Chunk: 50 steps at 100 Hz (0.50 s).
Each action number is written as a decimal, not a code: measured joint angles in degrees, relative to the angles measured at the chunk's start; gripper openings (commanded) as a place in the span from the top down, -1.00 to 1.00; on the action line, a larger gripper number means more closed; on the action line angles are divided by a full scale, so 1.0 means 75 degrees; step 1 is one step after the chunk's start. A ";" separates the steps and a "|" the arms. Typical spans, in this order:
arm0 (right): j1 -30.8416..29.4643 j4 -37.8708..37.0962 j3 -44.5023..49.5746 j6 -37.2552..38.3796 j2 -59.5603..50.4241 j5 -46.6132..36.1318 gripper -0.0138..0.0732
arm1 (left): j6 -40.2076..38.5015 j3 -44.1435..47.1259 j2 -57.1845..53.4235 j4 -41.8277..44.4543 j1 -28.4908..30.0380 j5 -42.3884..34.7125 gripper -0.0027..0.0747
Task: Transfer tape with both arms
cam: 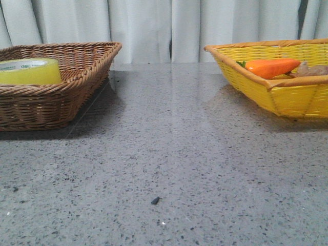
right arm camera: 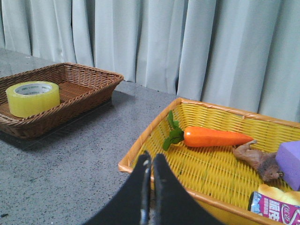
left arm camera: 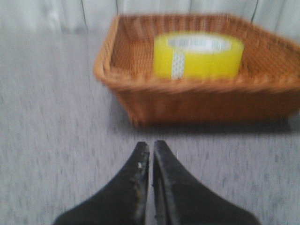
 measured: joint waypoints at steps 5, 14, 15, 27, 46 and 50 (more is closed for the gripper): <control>0.0000 0.0000 0.0000 0.0000 0.0000 0.0000 0.79 | 0.0000 0.0000 0.0000 -0.0012 0.0000 0.0310 0.98; 0.0000 0.0000 0.0000 0.0000 0.0000 0.0000 0.79 | 0.0000 0.0000 0.0000 -0.0029 0.0000 0.0344 0.99; 0.0000 0.0000 0.0000 0.0000 0.0000 0.0000 0.79 | 0.0000 0.0000 0.0000 -0.0029 0.0000 0.0344 0.98; 0.0000 0.0000 0.0000 0.0000 0.0000 0.0000 0.79 | 0.0000 0.0000 0.0000 -0.0029 0.0011 0.0344 0.99; 0.0000 0.0000 0.0000 0.0000 0.0000 0.0000 0.79 | 0.0000 0.0000 0.0000 -0.0029 0.0011 0.0344 0.98; 0.0000 0.0000 0.0000 0.0000 0.0000 0.0000 0.79 | 0.0000 0.0000 0.0000 -0.0029 0.0011 0.0344 0.99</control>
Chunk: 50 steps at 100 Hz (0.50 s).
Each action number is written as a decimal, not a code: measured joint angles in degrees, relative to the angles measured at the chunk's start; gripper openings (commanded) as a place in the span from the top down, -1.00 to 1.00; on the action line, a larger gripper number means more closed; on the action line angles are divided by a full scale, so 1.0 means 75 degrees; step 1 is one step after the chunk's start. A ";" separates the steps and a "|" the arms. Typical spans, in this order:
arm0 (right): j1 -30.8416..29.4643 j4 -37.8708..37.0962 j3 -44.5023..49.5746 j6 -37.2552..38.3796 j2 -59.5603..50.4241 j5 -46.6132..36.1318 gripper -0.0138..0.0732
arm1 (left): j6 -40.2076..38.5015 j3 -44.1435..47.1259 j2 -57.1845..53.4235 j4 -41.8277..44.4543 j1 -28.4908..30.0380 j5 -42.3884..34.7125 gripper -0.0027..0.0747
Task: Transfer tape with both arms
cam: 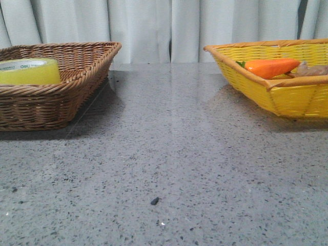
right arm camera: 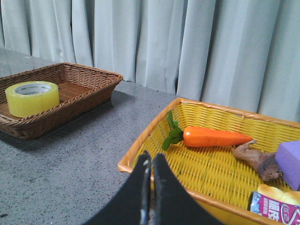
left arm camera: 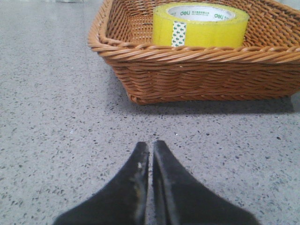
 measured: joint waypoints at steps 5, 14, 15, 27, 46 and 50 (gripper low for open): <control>0.0000 0.0000 0.0000 0.0000 0.0000 0.0000 0.79 | 0.0000 0.0000 0.0000 0.0000 0.0000 0.0000 0.98; 0.0000 0.0000 0.0000 0.0000 0.0000 0.0000 0.79 | 0.0000 0.0000 0.0000 0.0000 0.0000 0.0000 0.98; 0.0000 0.0000 0.0000 0.0000 0.0000 0.0000 0.79 | 0.0000 0.0000 0.0000 0.0000 0.0000 0.0000 0.98; 0.0000 0.0000 0.0000 0.0000 0.0000 0.0000 0.79 | 0.0000 0.0000 0.0000 0.0000 0.0000 0.0000 0.99; -0.0057 0.0000 0.0434 0.0000 -0.0143 -0.0146 0.79 | 0.0000 0.0000 0.0000 0.0000 0.0000 0.0000 0.99; -0.0137 -0.0029 0.0674 0.0000 -0.0176 -0.0243 0.79 | 0.0000 0.0000 0.0000 0.0000 0.0000 0.0000 0.99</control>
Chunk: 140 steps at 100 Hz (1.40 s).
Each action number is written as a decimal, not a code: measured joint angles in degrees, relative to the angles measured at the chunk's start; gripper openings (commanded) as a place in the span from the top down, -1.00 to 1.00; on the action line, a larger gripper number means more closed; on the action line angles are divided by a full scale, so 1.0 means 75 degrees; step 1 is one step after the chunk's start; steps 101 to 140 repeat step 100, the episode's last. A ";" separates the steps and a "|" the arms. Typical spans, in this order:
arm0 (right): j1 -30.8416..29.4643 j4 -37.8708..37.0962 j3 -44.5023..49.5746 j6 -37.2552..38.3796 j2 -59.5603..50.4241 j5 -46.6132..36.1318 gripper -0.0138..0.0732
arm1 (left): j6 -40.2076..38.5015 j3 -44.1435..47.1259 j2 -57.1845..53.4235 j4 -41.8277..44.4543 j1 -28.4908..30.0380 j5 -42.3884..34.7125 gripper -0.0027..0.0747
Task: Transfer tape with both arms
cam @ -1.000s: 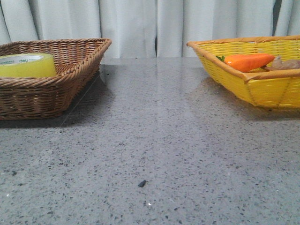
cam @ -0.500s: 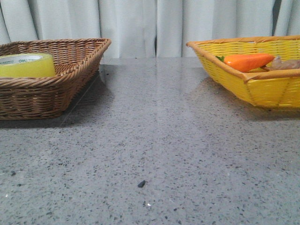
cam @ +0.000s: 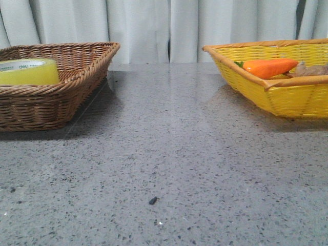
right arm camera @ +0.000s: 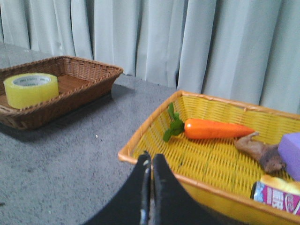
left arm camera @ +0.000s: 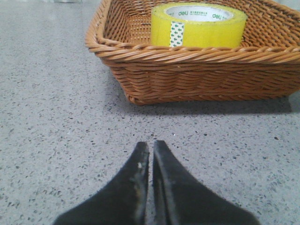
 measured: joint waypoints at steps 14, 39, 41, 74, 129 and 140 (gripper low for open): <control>-0.0943 0.0144 0.1173 0.0000 -0.0018 -0.0779 0.79 | 0.0000 0.0000 0.0000 0.0000 0.0000 0.0000 0.99; -0.2789 0.0890 0.3283 0.0000 -0.0033 -0.2470 0.79 | 0.0000 0.0000 0.0000 0.0000 0.0000 0.0000 0.99; -0.2842 0.0890 0.3283 0.0000 -0.0033 -0.2362 0.79 | 0.0000 0.0000 0.0000 0.0000 0.0000 0.0000 0.99; -0.2969 0.0952 0.3267 0.0000 -0.0359 -0.1668 0.79 | 0.0000 0.0000 0.0000 -0.0003 0.0000 0.0000 0.99; -0.2969 0.0959 0.3267 0.0000 -0.0359 -0.1668 0.79 | 0.0000 0.0000 0.0000 -0.0003 0.0000 0.0000 0.99; -0.2969 0.0959 0.3267 0.0000 -0.0359 -0.1668 0.79 | 0.0000 0.0000 0.0000 -0.0003 0.0000 0.0000 0.99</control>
